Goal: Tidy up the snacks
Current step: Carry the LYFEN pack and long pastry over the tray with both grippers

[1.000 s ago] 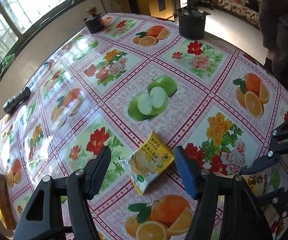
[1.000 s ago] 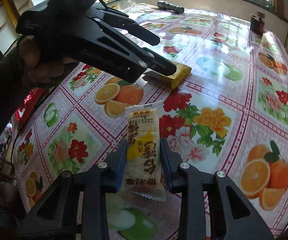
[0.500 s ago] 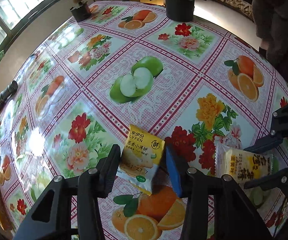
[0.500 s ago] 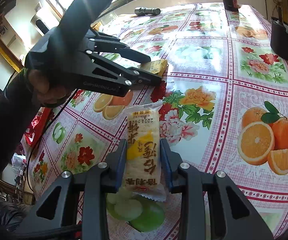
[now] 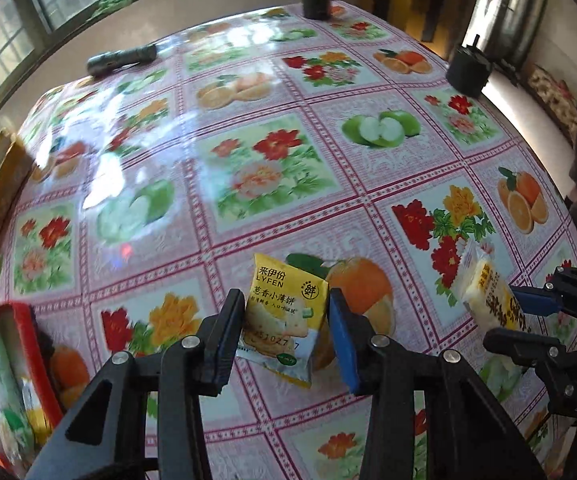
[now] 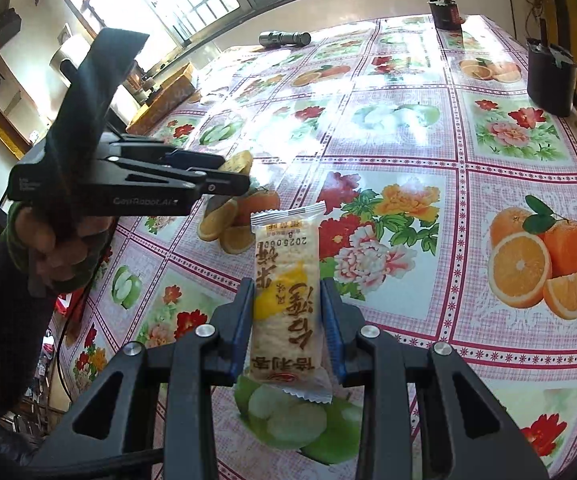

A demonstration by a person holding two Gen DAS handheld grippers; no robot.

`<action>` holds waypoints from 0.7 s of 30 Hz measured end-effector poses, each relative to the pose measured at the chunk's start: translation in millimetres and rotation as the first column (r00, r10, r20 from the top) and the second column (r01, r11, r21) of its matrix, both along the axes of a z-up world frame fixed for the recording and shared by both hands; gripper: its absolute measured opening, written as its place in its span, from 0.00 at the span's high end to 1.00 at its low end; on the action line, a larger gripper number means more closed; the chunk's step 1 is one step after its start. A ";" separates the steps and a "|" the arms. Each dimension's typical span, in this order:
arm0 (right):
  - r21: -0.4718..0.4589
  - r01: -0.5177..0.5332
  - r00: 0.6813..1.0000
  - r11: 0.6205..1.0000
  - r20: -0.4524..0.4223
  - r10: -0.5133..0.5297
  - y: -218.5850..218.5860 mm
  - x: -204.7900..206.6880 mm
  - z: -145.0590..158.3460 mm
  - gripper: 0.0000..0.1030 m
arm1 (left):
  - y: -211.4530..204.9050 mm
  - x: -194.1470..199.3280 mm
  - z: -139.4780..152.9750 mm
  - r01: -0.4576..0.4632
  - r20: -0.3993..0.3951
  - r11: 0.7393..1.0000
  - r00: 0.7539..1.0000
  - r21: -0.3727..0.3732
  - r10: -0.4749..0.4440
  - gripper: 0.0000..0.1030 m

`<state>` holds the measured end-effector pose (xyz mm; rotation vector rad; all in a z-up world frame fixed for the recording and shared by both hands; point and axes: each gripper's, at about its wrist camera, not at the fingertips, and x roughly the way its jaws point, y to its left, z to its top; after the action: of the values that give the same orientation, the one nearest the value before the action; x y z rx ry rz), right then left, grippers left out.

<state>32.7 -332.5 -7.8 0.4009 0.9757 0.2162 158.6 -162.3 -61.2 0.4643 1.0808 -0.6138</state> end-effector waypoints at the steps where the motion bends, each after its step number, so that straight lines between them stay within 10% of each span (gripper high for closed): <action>1: -0.013 0.007 1.000 1.000 0.001 -0.007 3.6 0.8 1.9 0.67 | 7.9 -5.5 2.3 -0.035 0.019 0.999 0.999 -0.004 0.035 0.59; 21: -0.375 0.094 0.989 0.922 0.142 -0.043 129.8 33.4 62.3 0.66 | 153.8 -67.3 55.1 -0.458 0.187 0.868 0.851 -0.193 0.491 0.59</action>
<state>66.1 -202.8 54.4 0.0608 0.8481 -0.0144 91.3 -8.6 -6.1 0.1239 0.8756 -0.1843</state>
